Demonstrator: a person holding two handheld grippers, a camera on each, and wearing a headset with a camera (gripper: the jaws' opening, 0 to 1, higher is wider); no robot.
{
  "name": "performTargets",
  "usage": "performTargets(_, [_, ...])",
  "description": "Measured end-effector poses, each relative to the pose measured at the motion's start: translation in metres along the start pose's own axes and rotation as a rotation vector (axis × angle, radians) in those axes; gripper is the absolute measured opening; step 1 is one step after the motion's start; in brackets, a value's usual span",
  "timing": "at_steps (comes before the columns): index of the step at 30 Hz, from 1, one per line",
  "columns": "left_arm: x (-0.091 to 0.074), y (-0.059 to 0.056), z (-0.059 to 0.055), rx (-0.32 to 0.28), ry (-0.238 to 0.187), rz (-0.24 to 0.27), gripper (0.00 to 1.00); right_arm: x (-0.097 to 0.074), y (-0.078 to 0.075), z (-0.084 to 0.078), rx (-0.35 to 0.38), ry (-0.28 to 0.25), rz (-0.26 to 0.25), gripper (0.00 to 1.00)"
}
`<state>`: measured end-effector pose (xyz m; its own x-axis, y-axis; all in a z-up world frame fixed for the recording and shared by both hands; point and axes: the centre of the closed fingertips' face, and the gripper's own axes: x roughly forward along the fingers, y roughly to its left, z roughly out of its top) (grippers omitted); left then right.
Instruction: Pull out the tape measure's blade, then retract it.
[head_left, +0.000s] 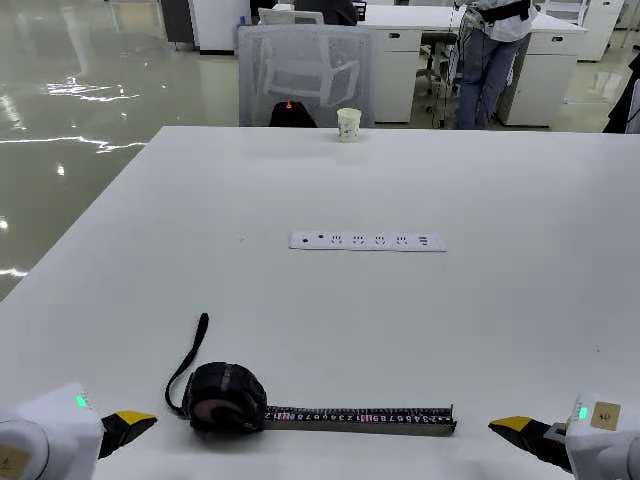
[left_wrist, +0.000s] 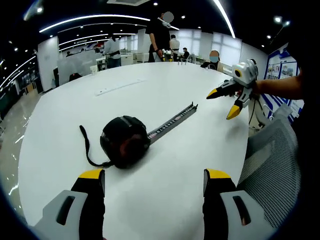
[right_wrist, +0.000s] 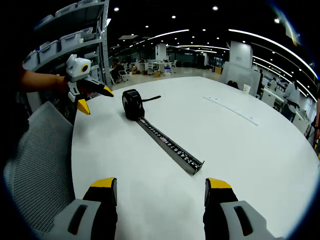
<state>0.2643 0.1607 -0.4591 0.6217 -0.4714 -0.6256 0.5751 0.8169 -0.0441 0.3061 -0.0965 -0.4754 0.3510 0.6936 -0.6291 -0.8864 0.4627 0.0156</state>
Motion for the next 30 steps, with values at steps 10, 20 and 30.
performTargets(10, [-0.006, -0.005, 0.003, -0.044, -0.040, 0.054, 0.83, -0.004, 0.011, 0.001, 0.041, -0.019, -0.030, 0.74])
performTargets(20, [-0.012, -0.013, 0.004, -0.094, -0.077, 0.103, 0.88, -0.006, 0.019, 0.006, 0.088, -0.048, -0.075, 0.78])
performTargets(30, [-0.017, -0.019, 0.004, -0.124, -0.098, 0.137, 0.91, -0.006, 0.026, 0.012, 0.119, -0.076, -0.109, 0.83])
